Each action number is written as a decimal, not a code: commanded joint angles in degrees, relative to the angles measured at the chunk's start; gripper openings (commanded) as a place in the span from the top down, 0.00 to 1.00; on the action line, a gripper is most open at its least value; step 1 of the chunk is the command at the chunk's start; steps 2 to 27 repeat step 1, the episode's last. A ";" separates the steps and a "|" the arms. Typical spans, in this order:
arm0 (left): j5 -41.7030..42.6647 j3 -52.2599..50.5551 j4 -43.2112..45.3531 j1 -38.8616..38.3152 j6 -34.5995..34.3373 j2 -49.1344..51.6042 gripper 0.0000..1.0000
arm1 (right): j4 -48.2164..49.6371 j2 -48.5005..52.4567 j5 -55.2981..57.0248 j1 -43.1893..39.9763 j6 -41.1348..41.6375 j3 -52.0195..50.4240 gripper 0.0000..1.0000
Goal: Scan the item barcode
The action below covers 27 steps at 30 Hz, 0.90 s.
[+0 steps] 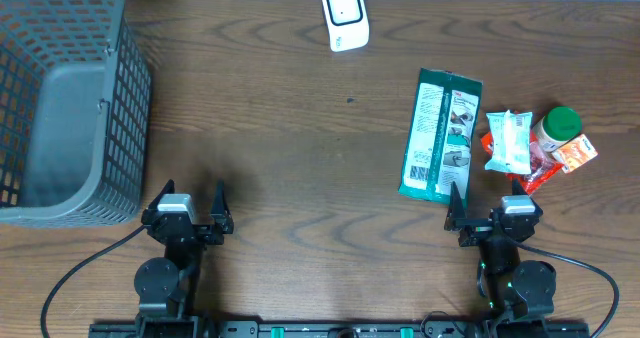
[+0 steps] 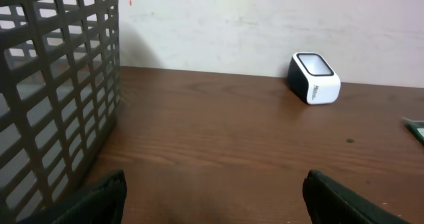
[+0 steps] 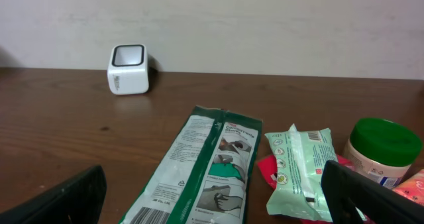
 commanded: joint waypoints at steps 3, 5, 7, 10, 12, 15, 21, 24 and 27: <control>1.53 -0.44 -2.58 -0.15 0.37 -0.35 0.14 | -0.22 -0.31 0.55 -0.24 0.79 -0.07 0.01; 1.53 -0.44 -2.58 -0.15 0.37 -0.35 0.14 | -0.22 -0.31 0.55 -0.24 0.79 -0.07 0.01; 1.53 -0.44 -2.58 -0.15 0.37 -0.35 0.14 | -0.22 -0.31 0.55 -0.24 0.79 -0.07 0.01; 1.53 -0.44 -2.58 -0.15 0.37 -0.35 0.14 | -0.22 -0.31 0.55 -0.24 0.79 -0.07 0.01; 1.53 -0.44 -2.58 -0.15 0.37 -0.35 0.14 | -0.22 -0.31 0.55 -0.24 0.79 -0.07 0.01; 1.53 -0.44 -2.58 -0.15 0.37 -0.35 0.14 | -0.22 -0.31 0.55 -0.24 0.79 -0.07 0.01; 1.53 -0.44 -2.58 -0.15 0.37 -0.35 0.14 | -0.22 -0.31 0.55 -0.24 0.79 -0.07 0.01; 1.53 -0.44 -2.58 -0.15 0.37 -0.35 0.14 | -0.22 -0.31 0.55 -0.24 0.79 -0.07 0.01; 1.53 -0.44 -2.58 -0.15 0.37 -0.35 0.14 | -0.22 -0.31 0.55 -0.24 0.79 -0.07 0.01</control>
